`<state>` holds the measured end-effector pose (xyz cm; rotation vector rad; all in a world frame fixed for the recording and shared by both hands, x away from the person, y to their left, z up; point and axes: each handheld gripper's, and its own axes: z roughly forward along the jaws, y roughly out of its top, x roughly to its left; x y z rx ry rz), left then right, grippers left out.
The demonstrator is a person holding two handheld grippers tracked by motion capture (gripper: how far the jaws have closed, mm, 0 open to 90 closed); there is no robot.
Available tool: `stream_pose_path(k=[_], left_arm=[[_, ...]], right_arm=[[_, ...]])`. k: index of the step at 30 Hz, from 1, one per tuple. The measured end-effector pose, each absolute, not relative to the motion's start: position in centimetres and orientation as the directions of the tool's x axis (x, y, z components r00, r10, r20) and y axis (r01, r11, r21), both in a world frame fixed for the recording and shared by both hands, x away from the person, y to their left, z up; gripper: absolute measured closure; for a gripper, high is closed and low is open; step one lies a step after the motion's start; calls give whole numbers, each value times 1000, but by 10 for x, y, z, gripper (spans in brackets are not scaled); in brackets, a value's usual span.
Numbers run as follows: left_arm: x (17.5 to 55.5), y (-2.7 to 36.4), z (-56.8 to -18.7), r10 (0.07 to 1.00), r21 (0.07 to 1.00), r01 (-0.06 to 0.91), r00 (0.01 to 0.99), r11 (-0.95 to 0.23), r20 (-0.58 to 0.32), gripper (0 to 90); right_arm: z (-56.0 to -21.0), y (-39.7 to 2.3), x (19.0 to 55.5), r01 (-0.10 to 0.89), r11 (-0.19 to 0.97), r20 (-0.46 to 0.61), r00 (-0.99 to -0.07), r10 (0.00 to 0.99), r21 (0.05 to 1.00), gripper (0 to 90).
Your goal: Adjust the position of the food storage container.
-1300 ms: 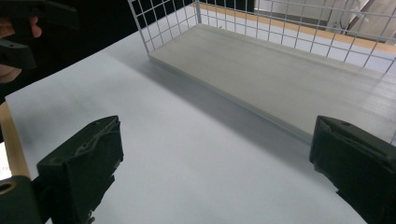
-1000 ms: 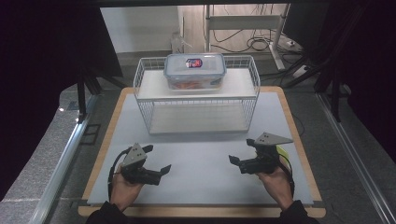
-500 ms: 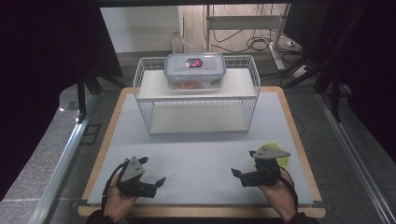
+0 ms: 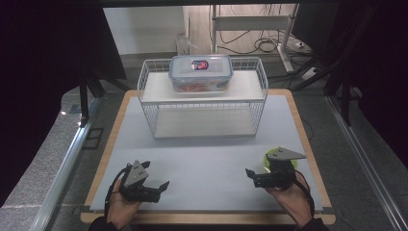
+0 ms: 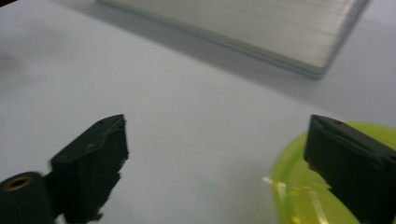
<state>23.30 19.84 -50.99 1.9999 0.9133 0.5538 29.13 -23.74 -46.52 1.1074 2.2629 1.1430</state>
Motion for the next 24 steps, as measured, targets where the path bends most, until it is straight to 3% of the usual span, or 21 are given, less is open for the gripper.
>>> stream_pose_path(k=[5, 12, 16, 24], left_arm=[[234, 198, -511, 773, 836, 401, 633, -374, 42, 46], [234, 198, -511, 773, 834, 403, 633, -377, 44, 47], [234, 198, -512, 772, 831, 405, 634, -380, 44, 48], [235, 197, -513, 770, 824, 410, 637, -390, 48, 48]], right_arm=[[-457, -258, 293, 487, 367, -23, -578, 816, 792, 467], [-451, -290, 299, 482, 350, -53, -528, 848, 803, 786], [-447, -307, 301, 494, 320, -74, -455, 888, 808, 900], [-457, -339, 312, 565, 261, -55, -354, 934, 783, 900]])
